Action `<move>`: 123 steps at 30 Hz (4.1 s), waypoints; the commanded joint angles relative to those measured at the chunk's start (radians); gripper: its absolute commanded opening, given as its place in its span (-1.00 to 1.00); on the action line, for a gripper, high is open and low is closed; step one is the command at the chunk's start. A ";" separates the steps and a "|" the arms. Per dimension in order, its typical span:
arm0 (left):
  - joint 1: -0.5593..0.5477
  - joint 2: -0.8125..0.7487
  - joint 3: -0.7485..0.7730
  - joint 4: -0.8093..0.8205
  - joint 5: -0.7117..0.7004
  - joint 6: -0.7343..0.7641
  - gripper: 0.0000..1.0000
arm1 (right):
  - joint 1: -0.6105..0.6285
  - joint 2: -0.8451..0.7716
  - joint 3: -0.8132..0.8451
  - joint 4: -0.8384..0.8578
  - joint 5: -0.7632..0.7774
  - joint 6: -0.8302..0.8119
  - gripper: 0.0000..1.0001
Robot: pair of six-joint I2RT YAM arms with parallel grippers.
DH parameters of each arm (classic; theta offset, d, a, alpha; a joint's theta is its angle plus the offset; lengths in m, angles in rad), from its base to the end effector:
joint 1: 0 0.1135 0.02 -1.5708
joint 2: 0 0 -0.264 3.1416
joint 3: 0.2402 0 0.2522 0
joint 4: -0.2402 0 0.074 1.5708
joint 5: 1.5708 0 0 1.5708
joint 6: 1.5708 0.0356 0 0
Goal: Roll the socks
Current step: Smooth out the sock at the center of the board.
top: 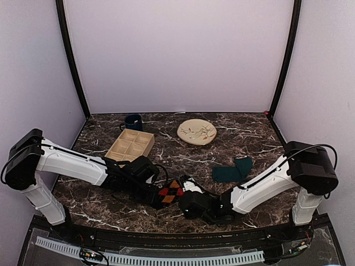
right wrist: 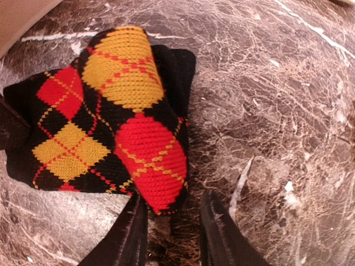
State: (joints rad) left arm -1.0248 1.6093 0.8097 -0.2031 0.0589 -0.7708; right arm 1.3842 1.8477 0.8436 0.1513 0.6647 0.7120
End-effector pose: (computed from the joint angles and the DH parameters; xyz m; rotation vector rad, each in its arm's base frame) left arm 0.1555 -0.2599 0.1511 0.3722 2.7276 -0.6790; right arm 0.0849 0.3314 0.1162 -0.4582 2.1785 0.3374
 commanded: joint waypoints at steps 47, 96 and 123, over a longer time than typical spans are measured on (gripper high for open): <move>0.070 0.054 0.075 -0.048 -0.003 0.443 -1.00 | -0.187 -0.173 0.011 0.081 -0.271 -0.121 -0.03; 0.131 0.205 0.320 -0.152 0.028 1.093 -0.99 | -0.530 -0.055 0.143 -0.072 -0.734 -0.439 -0.08; 0.232 0.346 0.476 -0.151 0.069 1.112 -1.00 | -0.528 -0.070 0.048 -0.074 -0.946 -0.410 -0.14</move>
State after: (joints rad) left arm -0.8001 1.9396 1.2526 -0.3332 0.1196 0.3237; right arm 0.8562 1.8351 0.9394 0.0391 -0.2413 0.2794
